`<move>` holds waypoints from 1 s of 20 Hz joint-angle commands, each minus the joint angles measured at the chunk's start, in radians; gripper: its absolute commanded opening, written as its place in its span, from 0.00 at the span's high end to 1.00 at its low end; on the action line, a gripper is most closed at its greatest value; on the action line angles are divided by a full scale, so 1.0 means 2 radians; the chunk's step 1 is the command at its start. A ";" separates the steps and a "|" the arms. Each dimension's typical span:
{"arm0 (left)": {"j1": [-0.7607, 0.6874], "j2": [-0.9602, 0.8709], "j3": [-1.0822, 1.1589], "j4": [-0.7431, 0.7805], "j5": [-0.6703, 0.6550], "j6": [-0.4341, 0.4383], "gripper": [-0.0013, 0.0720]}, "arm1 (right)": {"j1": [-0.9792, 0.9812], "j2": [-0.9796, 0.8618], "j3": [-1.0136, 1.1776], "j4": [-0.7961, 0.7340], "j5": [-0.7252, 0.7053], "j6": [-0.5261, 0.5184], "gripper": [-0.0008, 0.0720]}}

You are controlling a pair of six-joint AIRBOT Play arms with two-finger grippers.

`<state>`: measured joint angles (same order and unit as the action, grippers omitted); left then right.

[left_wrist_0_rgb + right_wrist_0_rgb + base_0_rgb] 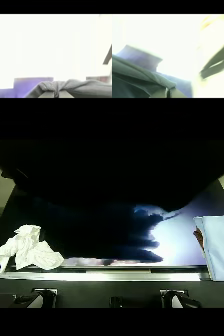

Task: Fold the shirts.

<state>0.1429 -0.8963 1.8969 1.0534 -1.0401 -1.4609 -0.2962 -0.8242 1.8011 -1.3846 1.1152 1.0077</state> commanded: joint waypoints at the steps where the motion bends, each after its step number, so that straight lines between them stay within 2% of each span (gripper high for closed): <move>1: 0.000 0.061 0.074 -0.007 0.018 -0.016 0.94 | -0.002 0.092 0.055 -0.064 -0.006 0.046 0.93; 4: 0.000 0.079 0.074 -0.004 0.019 -0.017 0.94 | -0.002 0.105 0.056 -0.068 0.030 0.046 0.93; 7: 0.000 0.073 0.073 0.014 0.014 -0.017 0.94 | -0.002 0.092 0.056 -0.099 0.098 0.036 0.93; 9: 0.000 0.059 0.066 0.016 -0.014 -0.022 0.94 | -0.002 0.067 0.056 -0.099 0.146 0.022 0.93; 13: -0.001 -0.011 0.006 0.037 -0.144 -0.020 0.94 | -0.002 -0.059 0.051 -0.086 0.286 -0.019 0.93; 15: -0.004 -0.065 -0.065 0.037 -0.168 0.001 0.94 | 0.002 -0.149 0.018 -0.076 0.316 -0.020 0.93; 18: -0.013 -0.157 -0.182 0.037 -0.145 0.032 0.94 | 0.035 -0.287 -0.049 -0.077 0.294 -0.026 0.93; 20: -0.017 -0.233 -0.223 0.036 -0.102 0.046 0.94 | 0.064 -0.376 -0.055 -0.077 0.214 -0.012 0.93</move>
<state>0.1204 -1.1877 1.5955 1.1294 -1.2968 -1.4231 -0.2279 -1.3430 1.7451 -1.5448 1.6463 0.9718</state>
